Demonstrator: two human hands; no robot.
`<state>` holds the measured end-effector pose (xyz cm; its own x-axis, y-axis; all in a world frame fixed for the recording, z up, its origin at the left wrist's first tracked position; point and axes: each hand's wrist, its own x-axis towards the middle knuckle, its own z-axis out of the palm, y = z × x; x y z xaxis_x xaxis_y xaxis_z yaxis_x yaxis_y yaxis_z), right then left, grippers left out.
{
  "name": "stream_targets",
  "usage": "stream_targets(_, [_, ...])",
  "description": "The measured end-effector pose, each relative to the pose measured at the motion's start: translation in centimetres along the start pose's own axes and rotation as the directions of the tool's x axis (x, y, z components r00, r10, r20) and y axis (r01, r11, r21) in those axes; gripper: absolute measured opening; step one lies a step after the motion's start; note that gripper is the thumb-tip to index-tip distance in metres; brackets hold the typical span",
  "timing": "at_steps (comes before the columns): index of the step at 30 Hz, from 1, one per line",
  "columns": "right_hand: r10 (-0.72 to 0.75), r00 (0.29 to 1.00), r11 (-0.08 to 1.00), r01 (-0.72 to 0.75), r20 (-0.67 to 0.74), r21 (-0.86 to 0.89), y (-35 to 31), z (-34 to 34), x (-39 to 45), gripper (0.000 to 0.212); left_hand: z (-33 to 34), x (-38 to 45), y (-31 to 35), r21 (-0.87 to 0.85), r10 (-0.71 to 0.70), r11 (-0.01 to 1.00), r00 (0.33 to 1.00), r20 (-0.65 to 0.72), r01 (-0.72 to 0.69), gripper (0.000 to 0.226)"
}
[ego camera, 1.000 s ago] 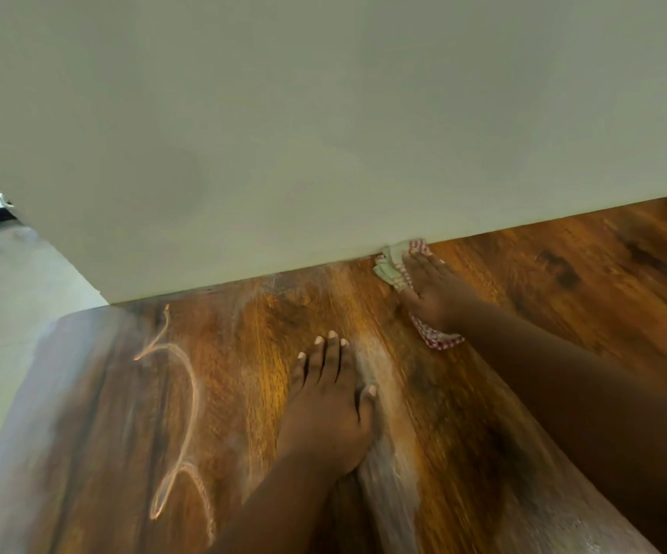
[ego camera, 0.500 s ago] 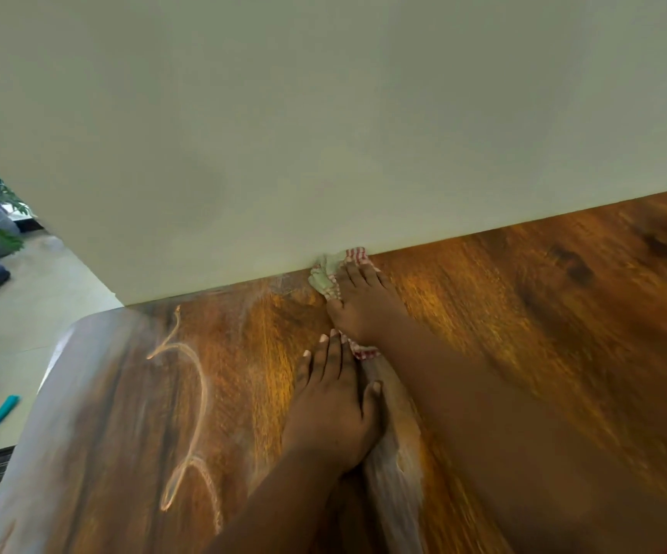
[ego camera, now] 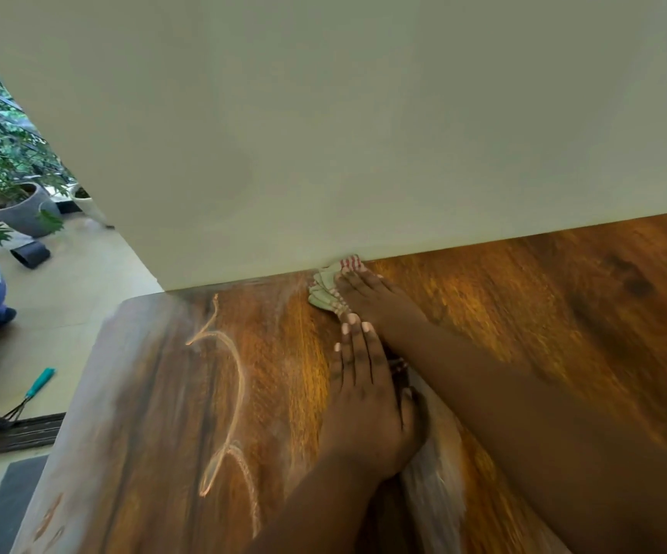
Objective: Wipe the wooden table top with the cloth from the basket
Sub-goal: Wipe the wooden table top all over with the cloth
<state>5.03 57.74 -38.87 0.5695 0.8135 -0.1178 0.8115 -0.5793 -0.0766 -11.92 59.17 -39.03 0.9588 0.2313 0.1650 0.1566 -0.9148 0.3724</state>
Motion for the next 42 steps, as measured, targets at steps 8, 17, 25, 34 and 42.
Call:
stream_targets(8, [0.128, 0.991, 0.987, -0.125, -0.03, 0.099, -0.4, -0.3, -6.3, 0.061, -0.2, 0.1, -0.1, -0.004, 0.017, 1.0, 0.997, 0.08, -0.017, 0.08])
stream_targets(17, [0.141, 0.99, 0.988, -0.139, -0.022, 0.067, 0.0, 0.4, -11.8, 0.062, -0.4, 0.1, -0.2, -0.085, 0.056, 0.995, 0.989, 0.138, -0.045, 0.082])
stream_targets(25, [0.225, 0.974, 0.972, -0.225, 0.005, 0.075, 0.8, -0.8, -4.1, 0.06, -0.6, 0.2, -0.1, -0.019, 0.042, 0.999, 0.987, 0.153, -0.04, 0.081])
stream_targets(34, [0.208, 0.978, 0.974, -0.209, 0.025, 0.088, -1.5, 0.4, -18.5, 0.062, -1.3, 0.3, 0.0, -0.068, 0.062, 0.996, 0.98, 0.187, -0.05, 0.078])
stream_targets(42, [0.171, 0.984, 0.984, -0.173, 0.043, 0.052, -11.7, 1.8, -33.5, 0.063, -1.6, 0.0, -0.1, -0.179, 0.043, 0.984, 0.982, 0.184, -0.01, 0.074])
